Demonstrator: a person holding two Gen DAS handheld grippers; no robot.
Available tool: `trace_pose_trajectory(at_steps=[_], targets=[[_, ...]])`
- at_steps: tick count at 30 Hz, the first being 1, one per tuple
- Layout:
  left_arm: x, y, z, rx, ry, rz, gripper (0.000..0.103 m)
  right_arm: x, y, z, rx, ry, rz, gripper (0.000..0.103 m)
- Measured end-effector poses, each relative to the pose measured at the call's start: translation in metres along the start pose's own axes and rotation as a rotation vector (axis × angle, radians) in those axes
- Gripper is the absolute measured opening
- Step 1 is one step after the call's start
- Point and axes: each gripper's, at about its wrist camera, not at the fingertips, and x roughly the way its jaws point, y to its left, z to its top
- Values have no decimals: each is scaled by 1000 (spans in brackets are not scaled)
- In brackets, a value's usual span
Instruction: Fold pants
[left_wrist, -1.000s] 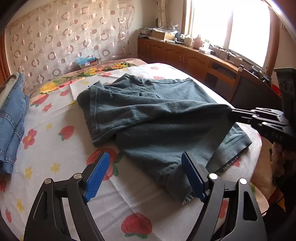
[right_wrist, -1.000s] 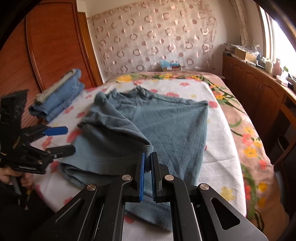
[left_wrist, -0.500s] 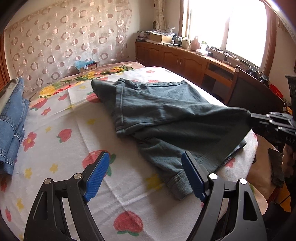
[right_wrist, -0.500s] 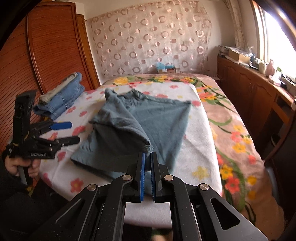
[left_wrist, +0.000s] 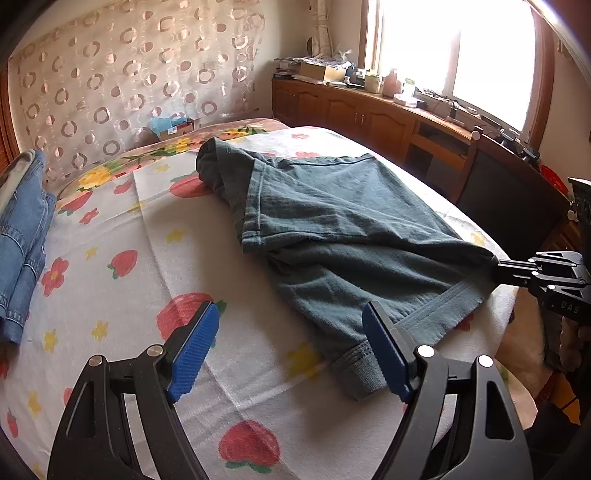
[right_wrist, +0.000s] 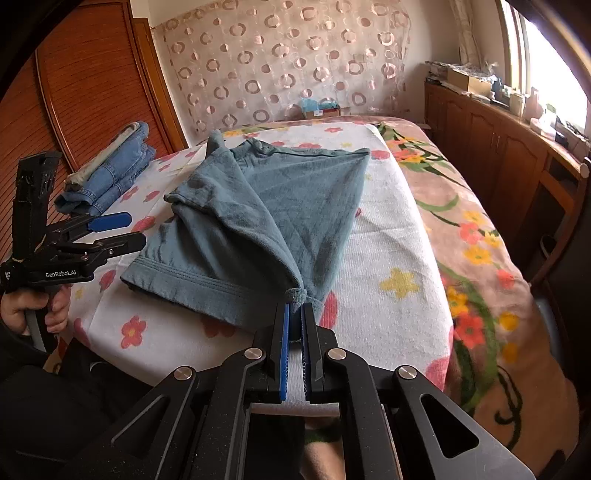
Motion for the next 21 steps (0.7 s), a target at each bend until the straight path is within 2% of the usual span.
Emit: trace_pose_trajectory(at_steps=[9, 13, 18, 21], targets=[[-10, 13, 0, -31, -31, 34, 81, -5, -1, 0, -10, -38, 12, 9], [-18, 23, 1, -51, -51, 47, 81, -9, 5, 8, -36, -90, 8, 19], [-26, 34, 2, -68, -69, 64, 81, -4, 19, 23, -81, -127, 31, 21], [-29, 39, 3, -72, -78, 75, 81, 5, 31, 34, -115, -143, 64, 26]])
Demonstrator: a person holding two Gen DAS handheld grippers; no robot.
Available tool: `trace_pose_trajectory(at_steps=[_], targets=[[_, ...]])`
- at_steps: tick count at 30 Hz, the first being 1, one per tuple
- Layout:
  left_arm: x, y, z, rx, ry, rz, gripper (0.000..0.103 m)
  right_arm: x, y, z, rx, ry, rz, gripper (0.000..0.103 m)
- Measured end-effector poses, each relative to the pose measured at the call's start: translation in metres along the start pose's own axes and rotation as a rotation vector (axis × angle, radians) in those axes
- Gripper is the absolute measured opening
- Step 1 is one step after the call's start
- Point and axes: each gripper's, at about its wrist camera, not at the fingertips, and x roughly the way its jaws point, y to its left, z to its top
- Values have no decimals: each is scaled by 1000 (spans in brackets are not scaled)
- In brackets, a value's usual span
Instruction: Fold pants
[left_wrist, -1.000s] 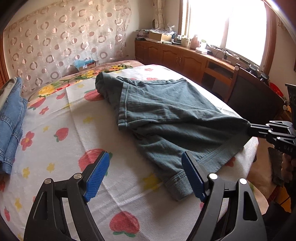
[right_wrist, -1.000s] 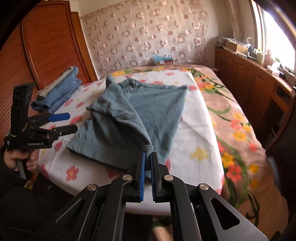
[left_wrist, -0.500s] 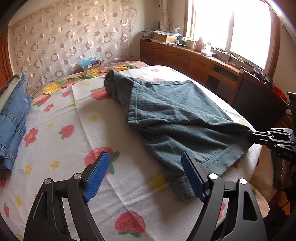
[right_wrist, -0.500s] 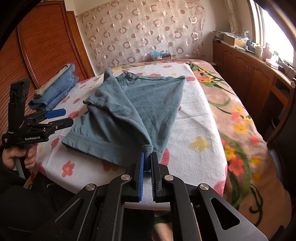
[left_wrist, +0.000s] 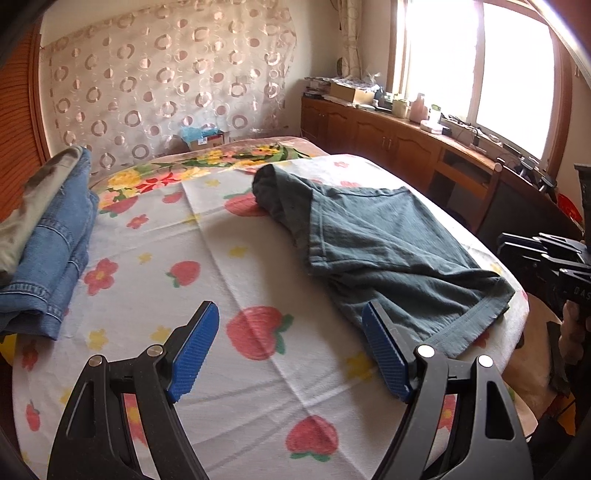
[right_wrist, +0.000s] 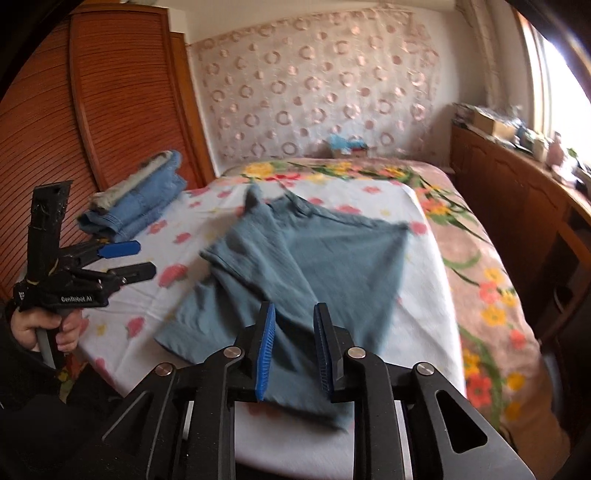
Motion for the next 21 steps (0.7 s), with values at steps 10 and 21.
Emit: trace_pose_trajectory(at_steps=[10, 21], targets=[[-8, 23, 1, -29, -21, 33, 81, 72, 29, 28, -104, 26, 130, 37], [-16, 48, -1, -72, -30, 60, 81, 140, 60, 52, -251, 109, 163, 37]])
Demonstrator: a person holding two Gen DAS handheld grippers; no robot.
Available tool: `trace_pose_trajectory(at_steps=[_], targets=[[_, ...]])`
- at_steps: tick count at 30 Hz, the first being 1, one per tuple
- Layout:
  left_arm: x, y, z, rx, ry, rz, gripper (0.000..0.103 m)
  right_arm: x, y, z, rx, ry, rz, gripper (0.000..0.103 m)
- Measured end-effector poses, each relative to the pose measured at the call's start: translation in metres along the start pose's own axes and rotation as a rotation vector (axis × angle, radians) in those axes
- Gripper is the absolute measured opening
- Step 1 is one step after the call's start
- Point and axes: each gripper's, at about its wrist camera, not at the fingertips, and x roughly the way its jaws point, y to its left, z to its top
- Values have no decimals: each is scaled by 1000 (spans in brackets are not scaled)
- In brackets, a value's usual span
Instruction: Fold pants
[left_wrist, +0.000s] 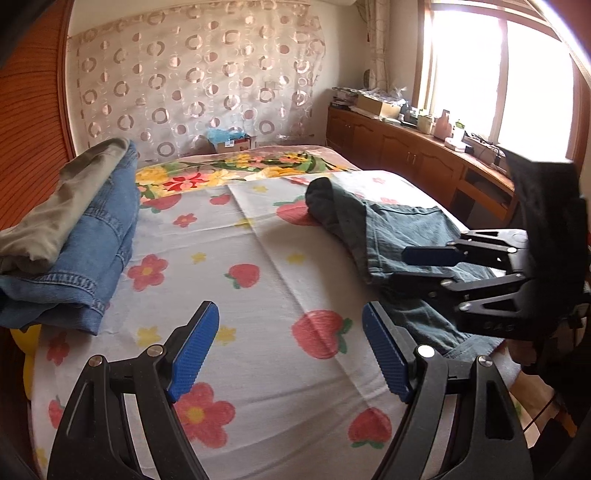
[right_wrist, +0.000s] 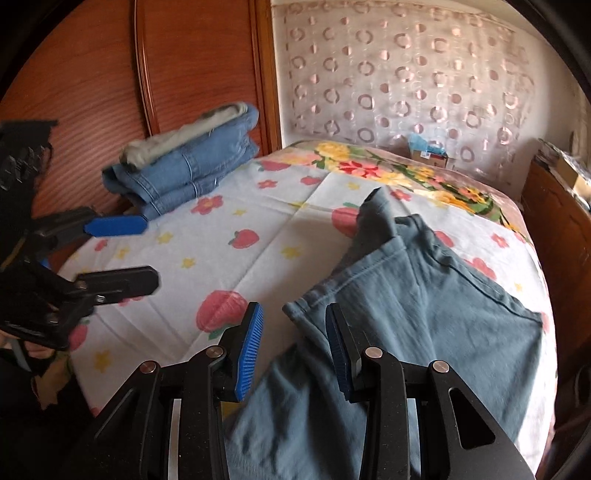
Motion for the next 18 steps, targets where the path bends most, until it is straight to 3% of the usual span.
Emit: trace_pose_trajectory(at_steps=[5, 8, 9, 10, 18], targets=[[2, 8, -4, -17, 9, 7, 81, 25, 0, 6, -52, 51, -42, 34], [3, 9, -5, -21, 14, 5, 81, 39, 4, 12, -70, 71, -87, 21], [4, 9, -6, -20, 16, 4, 81, 42, 6, 14, -72, 66, -100, 9], [4, 8, -6, -18, 17, 2, 81, 42, 5, 17, -73, 51, -119, 5], [8, -2, -7, -2, 27, -20, 81, 19, -17, 32, -1, -54, -157, 2]])
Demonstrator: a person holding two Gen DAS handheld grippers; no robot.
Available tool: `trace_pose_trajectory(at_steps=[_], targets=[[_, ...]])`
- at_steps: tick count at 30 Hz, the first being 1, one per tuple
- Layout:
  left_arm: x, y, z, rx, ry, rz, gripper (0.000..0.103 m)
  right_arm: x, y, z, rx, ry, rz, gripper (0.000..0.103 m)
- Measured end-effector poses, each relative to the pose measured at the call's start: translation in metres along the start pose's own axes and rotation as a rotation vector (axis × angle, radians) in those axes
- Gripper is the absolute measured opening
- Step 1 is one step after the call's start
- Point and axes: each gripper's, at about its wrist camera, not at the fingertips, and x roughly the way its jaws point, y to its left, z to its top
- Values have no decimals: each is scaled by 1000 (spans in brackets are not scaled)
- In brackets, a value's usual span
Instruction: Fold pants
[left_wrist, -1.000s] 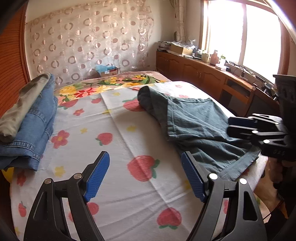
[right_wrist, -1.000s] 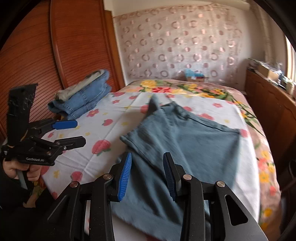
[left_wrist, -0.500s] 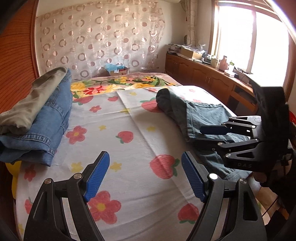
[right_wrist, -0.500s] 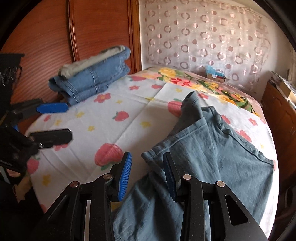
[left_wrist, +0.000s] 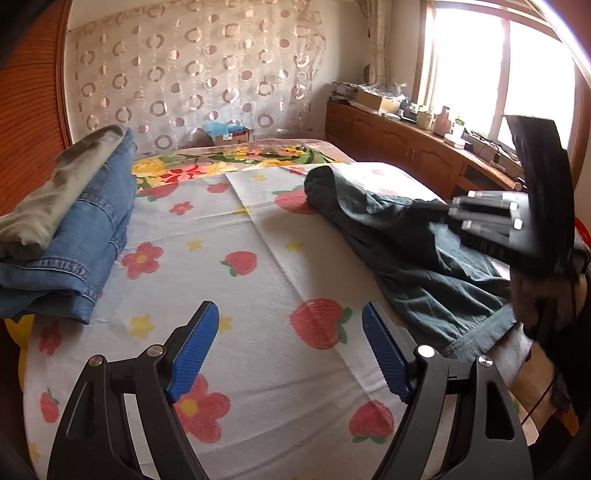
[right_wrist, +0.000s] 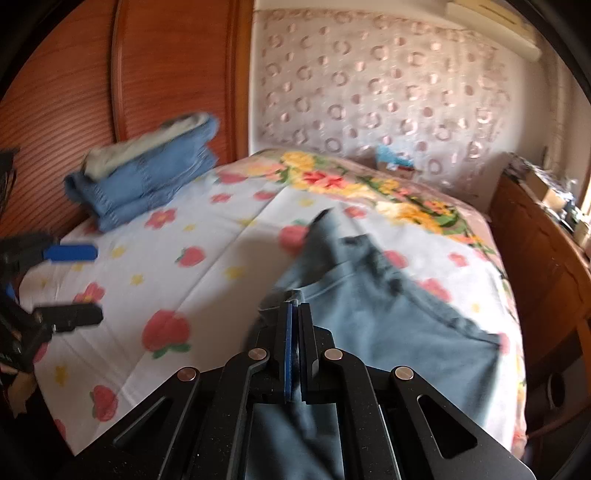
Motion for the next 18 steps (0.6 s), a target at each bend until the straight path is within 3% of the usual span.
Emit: trace_pose_trajectory(at_steps=[8, 18], targets=[[8, -17, -2, 31, 19, -24, 81, -16, -55, 4, 83, -40, -97, 2], [11, -22, -4, 39, 30, -26, 81, 7, -104, 7, 202, 17, -230, 2]])
